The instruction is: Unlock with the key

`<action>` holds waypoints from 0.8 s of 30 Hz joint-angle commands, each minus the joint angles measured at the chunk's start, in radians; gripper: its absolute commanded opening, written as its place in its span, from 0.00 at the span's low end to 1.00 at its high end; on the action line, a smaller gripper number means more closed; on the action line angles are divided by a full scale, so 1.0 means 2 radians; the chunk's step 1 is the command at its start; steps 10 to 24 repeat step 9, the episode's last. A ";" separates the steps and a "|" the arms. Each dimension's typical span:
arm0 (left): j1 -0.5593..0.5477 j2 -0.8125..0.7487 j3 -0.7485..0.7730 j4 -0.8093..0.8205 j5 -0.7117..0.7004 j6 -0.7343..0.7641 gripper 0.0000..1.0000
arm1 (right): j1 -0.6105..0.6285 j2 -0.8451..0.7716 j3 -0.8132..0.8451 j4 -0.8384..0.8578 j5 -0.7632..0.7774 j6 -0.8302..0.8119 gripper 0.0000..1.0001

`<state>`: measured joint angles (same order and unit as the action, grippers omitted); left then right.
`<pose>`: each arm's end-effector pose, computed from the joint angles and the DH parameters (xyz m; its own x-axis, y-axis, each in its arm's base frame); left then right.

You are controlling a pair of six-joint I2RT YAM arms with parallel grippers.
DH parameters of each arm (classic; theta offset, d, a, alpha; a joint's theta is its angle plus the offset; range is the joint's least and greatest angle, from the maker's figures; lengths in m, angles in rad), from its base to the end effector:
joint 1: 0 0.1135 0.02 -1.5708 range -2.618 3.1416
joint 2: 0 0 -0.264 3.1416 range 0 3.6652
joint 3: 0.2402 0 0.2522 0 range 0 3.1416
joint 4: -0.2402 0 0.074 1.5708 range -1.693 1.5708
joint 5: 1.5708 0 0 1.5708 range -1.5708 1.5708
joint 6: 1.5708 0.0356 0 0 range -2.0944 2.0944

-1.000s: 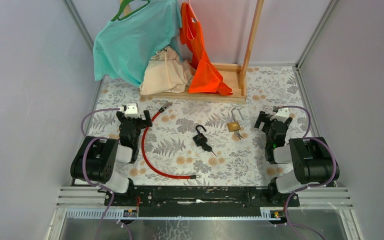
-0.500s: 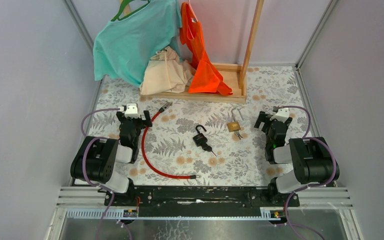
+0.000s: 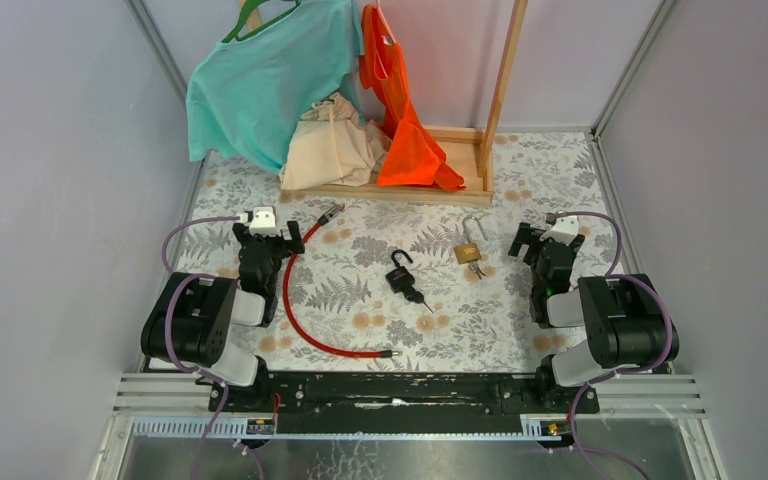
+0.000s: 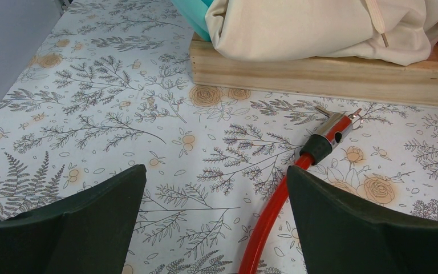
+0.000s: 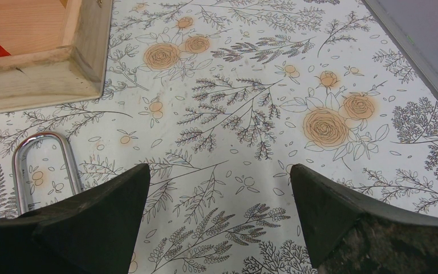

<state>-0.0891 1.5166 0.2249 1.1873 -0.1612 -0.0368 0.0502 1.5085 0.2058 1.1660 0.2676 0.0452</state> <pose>0.2390 -0.0156 0.1468 -0.1011 -0.0274 -0.9945 -0.0749 0.9970 -0.0199 0.2338 0.0023 0.1419 -0.1263 0.0373 -0.9913 0.2192 0.9756 0.0088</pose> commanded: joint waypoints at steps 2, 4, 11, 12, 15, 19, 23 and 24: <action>0.003 0.001 0.004 0.011 -0.012 -0.006 1.00 | -0.002 0.002 0.000 0.041 -0.004 -0.006 0.99; 0.003 0.002 0.006 0.007 -0.010 -0.007 1.00 | -0.002 0.002 0.000 0.041 -0.004 -0.006 0.99; 0.005 0.001 0.005 0.008 -0.010 -0.008 1.00 | -0.002 0.002 0.000 0.041 -0.003 -0.007 0.99; 0.005 0.001 0.005 0.008 -0.010 -0.008 1.00 | -0.002 0.002 0.000 0.041 -0.003 -0.007 0.99; 0.005 0.001 0.005 0.008 -0.010 -0.008 1.00 | -0.002 0.002 0.000 0.041 -0.003 -0.007 0.99; 0.005 0.001 0.005 0.008 -0.010 -0.008 1.00 | -0.002 0.002 0.000 0.041 -0.003 -0.007 0.99; 0.005 0.001 0.005 0.008 -0.010 -0.008 1.00 | -0.002 0.002 0.000 0.041 -0.003 -0.007 0.99; 0.005 0.001 0.005 0.008 -0.010 -0.008 1.00 | -0.002 0.002 0.000 0.041 -0.003 -0.007 0.99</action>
